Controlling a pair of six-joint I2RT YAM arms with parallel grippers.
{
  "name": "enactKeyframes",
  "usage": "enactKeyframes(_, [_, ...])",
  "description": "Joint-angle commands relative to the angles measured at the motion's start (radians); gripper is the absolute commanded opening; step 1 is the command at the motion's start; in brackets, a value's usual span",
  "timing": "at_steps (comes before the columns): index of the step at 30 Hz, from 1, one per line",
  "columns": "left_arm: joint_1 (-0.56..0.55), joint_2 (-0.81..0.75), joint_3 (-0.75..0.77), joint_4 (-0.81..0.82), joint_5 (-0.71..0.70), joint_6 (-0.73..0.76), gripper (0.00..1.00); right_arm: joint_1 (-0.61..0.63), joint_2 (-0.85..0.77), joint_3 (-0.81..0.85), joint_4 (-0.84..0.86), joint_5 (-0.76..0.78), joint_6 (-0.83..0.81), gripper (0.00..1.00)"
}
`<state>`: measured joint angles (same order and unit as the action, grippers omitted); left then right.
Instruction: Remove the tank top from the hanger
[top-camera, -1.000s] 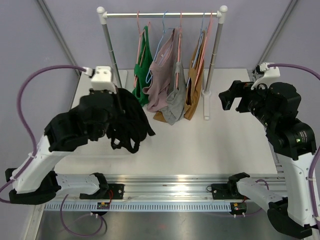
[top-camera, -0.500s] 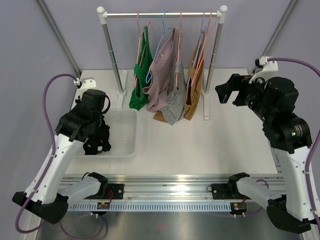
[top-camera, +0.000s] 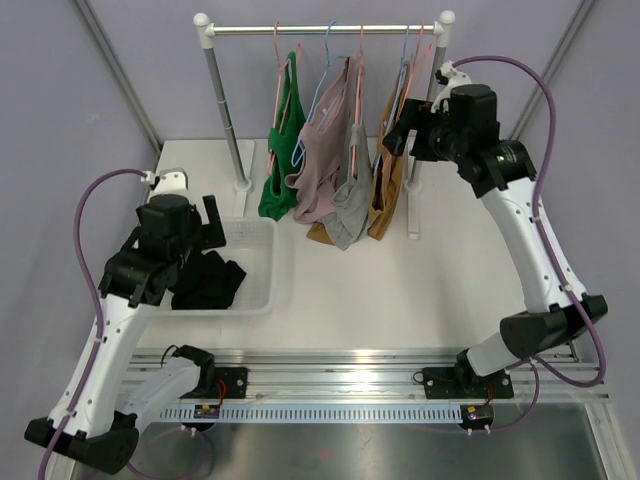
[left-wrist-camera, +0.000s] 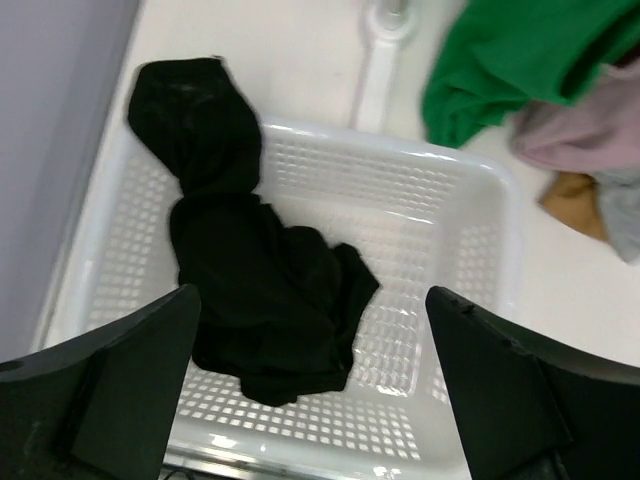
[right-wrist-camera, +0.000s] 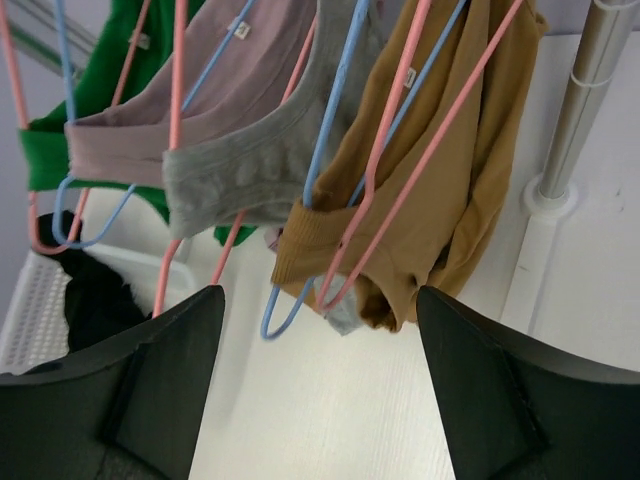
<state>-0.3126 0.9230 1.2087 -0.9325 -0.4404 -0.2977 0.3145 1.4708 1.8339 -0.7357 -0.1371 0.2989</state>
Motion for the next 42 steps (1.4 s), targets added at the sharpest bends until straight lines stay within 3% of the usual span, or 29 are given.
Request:
enactKeyframes(1, [0.003, -0.094, -0.055, 0.130, 0.271, 0.049, 0.99, 0.052, 0.072, 0.120, -0.048, 0.195, -0.013, 0.84])
enactKeyframes(2, [0.003, -0.136, -0.102, 0.152, 0.349, 0.055, 0.99, 0.076, 0.094, 0.143, -0.063, 0.220, -0.027, 0.82])
enactKeyframes(5, [0.003, -0.194, -0.191, 0.208, 0.411, 0.055, 0.99, 0.095, 0.184, 0.240, -0.096, 0.324, -0.027, 0.75])
enactKeyframes(11, [0.001, -0.219, -0.308, 0.247, 0.406, 0.029, 0.99, 0.103, 0.244, 0.334, -0.131, 0.372, -0.012, 0.62])
enactKeyframes(15, [0.001, -0.213, -0.305, 0.245, 0.408, 0.029, 0.99, 0.126, 0.221, 0.324, -0.116, 0.429, -0.023, 0.60])
enactKeyframes(19, [0.001, -0.213, -0.313, 0.251, 0.424, 0.028, 0.99, 0.133, 0.221, 0.330, -0.085, 0.370, -0.050, 0.52])
enactKeyframes(31, [0.001, -0.230, -0.319, 0.259, 0.434, 0.028, 0.99, 0.135, 0.442, 0.617, -0.192, 0.425, -0.069, 0.41])
enactKeyframes(40, [0.001, -0.225, -0.321, 0.262, 0.448, 0.031, 0.99, 0.133, 0.487, 0.597, -0.173, 0.490, -0.083, 0.33])
enactKeyframes(41, [0.001, -0.225, -0.321, 0.262, 0.460, 0.031, 0.99, 0.135, 0.490, 0.596, -0.171, 0.488, -0.084, 0.22])
enactKeyframes(42, [0.001, -0.228, -0.321, 0.264, 0.459, 0.029, 0.99, 0.133, 0.491, 0.599, -0.169, 0.488, -0.084, 0.20])
